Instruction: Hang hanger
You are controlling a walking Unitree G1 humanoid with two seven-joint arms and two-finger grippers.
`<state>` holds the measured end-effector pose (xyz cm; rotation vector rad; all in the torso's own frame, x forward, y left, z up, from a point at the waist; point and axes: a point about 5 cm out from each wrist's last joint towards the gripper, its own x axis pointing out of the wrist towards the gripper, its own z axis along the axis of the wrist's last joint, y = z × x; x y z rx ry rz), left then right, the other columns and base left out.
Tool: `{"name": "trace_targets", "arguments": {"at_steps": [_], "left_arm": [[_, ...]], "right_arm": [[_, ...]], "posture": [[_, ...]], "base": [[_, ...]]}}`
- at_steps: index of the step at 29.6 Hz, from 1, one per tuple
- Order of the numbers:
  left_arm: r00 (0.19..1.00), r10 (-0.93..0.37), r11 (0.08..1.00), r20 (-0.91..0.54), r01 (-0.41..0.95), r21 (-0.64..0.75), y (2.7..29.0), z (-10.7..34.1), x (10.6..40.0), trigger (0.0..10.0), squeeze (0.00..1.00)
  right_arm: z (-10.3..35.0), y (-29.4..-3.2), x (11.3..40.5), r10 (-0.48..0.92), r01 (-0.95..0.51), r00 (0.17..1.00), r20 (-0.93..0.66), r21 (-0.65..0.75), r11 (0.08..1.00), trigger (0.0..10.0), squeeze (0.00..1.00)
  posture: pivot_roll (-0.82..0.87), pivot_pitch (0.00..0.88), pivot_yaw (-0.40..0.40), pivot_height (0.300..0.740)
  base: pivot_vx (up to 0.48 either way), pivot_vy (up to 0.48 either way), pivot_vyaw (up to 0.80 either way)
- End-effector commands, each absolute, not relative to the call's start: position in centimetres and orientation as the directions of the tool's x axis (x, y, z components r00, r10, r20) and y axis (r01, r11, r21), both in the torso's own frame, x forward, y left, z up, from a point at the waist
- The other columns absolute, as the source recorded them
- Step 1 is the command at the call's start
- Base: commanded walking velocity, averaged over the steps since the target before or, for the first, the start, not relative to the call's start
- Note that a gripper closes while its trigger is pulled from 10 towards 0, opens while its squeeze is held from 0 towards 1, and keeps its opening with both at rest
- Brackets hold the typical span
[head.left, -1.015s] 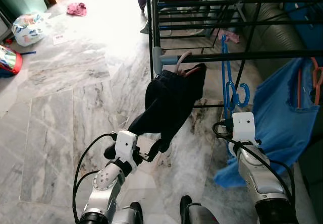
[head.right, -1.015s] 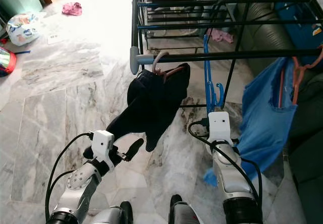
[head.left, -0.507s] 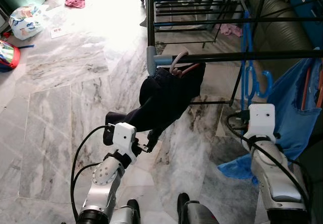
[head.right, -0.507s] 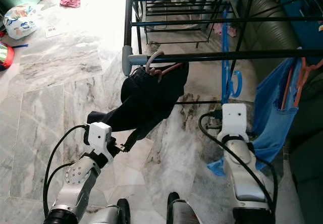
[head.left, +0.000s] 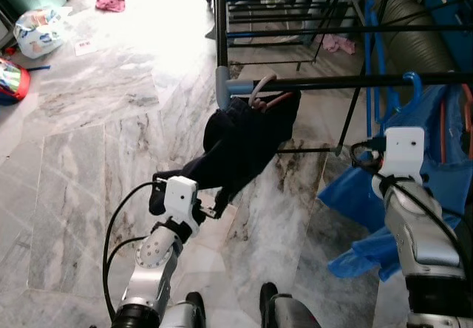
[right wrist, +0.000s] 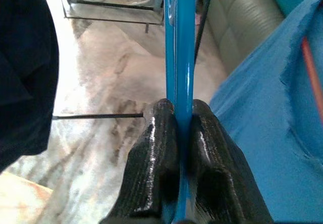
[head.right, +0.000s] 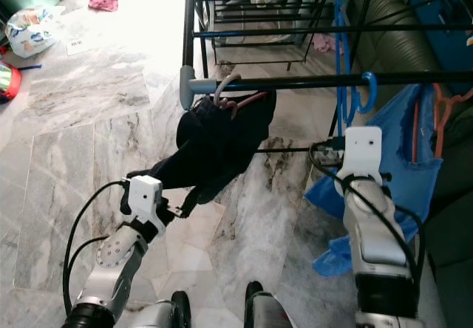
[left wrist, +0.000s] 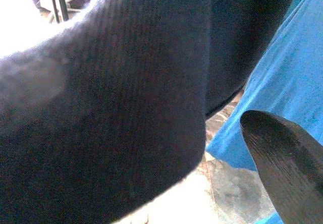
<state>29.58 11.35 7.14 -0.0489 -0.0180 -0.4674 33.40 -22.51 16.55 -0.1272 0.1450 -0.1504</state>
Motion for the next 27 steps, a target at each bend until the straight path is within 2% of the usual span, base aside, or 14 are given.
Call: {"name": "trace_targets", "arguments": {"at_steps": [1, 7, 21, 22, 23, 27], "left_arm": [[0.894, -0.449, 0.893, 0.003, 0.449, -0.034, 11.5, 6.7, 29.4, 10.0, 0.00], [0.896, -0.444, 0.895, -0.005, 0.444, -0.035, 11.5, 6.8, 29.6, 10.0, 0.00], [0.897, -0.441, 0.897, -0.030, 0.440, -0.055, 11.4, 6.4, 29.4, 10.0, 0.00], [0.896, -0.443, 0.896, -0.032, 0.441, -0.055, 11.3, 6.4, 29.3, 10.0, 0.00], [0.896, -0.444, 0.895, -0.033, 0.442, -0.055, 11.3, 6.4, 29.4, 10.0, 0.00], [0.895, -0.445, 0.895, -0.034, 0.443, -0.056, 11.3, 6.4, 29.4, 10.0, 0.00]], "right_arm": [[18.0, -22.7, 34.0, -0.147, 0.137, 0.985, -0.091, -0.108, 0.985, 10.0, 0.00], [18.3, -21.7, 36.0, -0.100, 0.093, 0.982, -0.158, -0.055, 0.994, 10.0, 0.00], [16.6, -21.0, 37.0, -0.059, 0.062, 0.967, -0.249, 0.005, 0.998, 10.0, 0.00], [16.4, -20.9, 37.0, -0.056, 0.060, 0.965, -0.255, 0.008, 0.998, 10.0, 0.33], [16.3, -20.9, 36.9, -0.054, 0.059, 0.964, -0.261, 0.010, 0.998, 10.0, 0.98], [15.8, -20.7, 36.8, -0.049, 0.055, 0.961, -0.271, 0.015, 0.998, 10.0, 1.00]], "posture": [[-0.04, 0.278, 0.011, 0.740], [-0.03, 0.284, 0.012, 0.740], [-0.02, 0.290, 0.001, 0.740], [-0.02, 0.289, 0.001, 0.740], [-0.02, 0.288, 0.001, 0.740], [-0.02, 0.286, 0.002, 0.740]], "base": [[0.000, 0.000, 0.00], [0.000, 0.000, 0.00], [0.000, 0.000, 0.00], [0.000, 0.000, 0.00], [0.000, 0.000, 0.00], [0.000, 0.000, 0.00]]}}
